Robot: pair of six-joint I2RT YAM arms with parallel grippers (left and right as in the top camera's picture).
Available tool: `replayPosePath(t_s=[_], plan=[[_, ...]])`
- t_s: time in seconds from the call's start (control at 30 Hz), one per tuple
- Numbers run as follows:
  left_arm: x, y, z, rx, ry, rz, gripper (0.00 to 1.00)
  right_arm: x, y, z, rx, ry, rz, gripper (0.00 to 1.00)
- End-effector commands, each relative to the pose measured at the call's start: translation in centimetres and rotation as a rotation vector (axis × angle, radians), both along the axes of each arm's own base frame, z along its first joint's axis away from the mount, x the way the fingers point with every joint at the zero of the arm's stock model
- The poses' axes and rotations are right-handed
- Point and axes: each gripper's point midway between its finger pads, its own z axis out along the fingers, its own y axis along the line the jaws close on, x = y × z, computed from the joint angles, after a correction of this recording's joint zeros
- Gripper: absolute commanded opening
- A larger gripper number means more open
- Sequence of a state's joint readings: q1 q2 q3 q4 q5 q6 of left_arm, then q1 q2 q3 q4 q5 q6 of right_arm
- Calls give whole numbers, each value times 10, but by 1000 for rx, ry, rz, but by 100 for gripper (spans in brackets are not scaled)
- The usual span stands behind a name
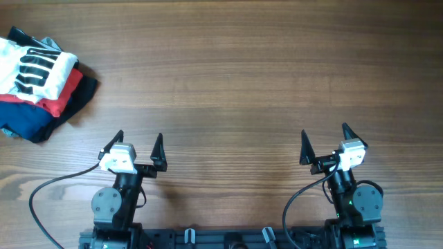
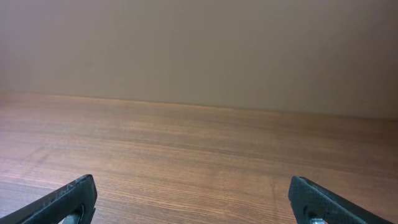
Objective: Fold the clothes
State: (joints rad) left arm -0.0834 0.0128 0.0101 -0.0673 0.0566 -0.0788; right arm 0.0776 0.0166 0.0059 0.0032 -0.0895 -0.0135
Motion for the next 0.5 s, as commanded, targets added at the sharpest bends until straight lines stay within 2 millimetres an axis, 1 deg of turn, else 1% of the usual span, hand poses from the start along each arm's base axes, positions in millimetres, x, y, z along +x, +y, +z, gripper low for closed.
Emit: replayPosePath(t_s=[0.0,0.47], plan=[[0,-1,-2,19,0,-7,100,-1,1,2,-10,-10,9,99],[0,-1,-2,19,0,-7,100,-1,1,2,-10,-9,9,100]])
